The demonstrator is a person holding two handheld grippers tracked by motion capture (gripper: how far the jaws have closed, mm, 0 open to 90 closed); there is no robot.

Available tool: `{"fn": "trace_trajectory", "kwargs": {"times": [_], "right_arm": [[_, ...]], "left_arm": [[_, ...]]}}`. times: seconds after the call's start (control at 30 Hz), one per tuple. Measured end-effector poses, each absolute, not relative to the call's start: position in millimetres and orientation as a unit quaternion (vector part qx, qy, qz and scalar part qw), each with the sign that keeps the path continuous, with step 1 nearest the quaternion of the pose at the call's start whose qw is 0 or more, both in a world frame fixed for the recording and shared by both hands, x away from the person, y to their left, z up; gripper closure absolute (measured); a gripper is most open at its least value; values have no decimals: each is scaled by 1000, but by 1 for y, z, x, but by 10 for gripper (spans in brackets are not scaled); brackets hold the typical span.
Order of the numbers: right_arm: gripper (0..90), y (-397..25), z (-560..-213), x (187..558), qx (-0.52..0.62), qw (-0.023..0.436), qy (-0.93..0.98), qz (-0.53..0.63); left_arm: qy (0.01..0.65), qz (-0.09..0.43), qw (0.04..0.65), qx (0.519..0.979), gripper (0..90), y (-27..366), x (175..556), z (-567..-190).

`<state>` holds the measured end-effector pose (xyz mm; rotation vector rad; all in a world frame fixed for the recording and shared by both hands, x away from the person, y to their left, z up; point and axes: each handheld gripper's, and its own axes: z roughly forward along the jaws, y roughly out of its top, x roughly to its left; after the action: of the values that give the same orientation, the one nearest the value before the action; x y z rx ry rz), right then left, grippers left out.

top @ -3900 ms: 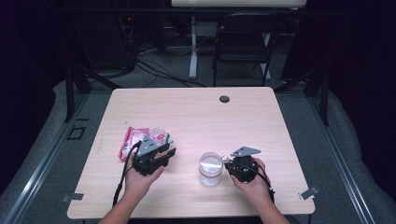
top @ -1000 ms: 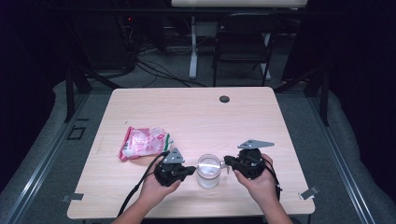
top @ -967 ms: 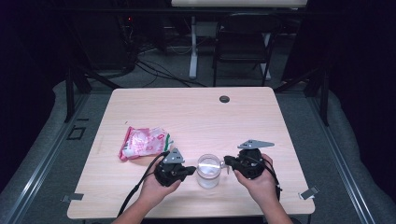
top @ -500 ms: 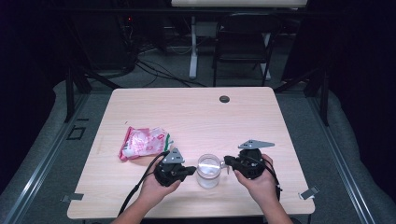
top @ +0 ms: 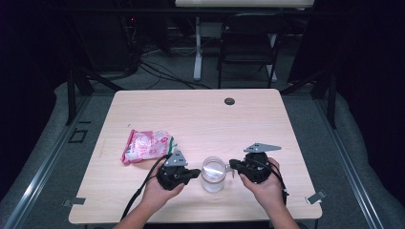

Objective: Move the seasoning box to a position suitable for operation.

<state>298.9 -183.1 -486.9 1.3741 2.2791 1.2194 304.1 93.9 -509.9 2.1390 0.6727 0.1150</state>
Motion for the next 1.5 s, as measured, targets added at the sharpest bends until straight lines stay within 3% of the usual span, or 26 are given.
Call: {"fn": "trace_trajectory", "kwargs": {"times": [0.7, 1.1, 1.5], "right_arm": [[864, -184, -488, 298, 463, 113, 776, 413], [730, -180, -479, 286, 429, 121, 787, 427], [570, -169, -471, 270, 364, 146, 808, 440]], "left_arm": [[262, 45, 441, 857, 900, 91, 303, -507], [265, 50, 450, 852, 875, 88, 303, -501], [267, 50, 461, 845, 777, 84, 304, -492]]}}
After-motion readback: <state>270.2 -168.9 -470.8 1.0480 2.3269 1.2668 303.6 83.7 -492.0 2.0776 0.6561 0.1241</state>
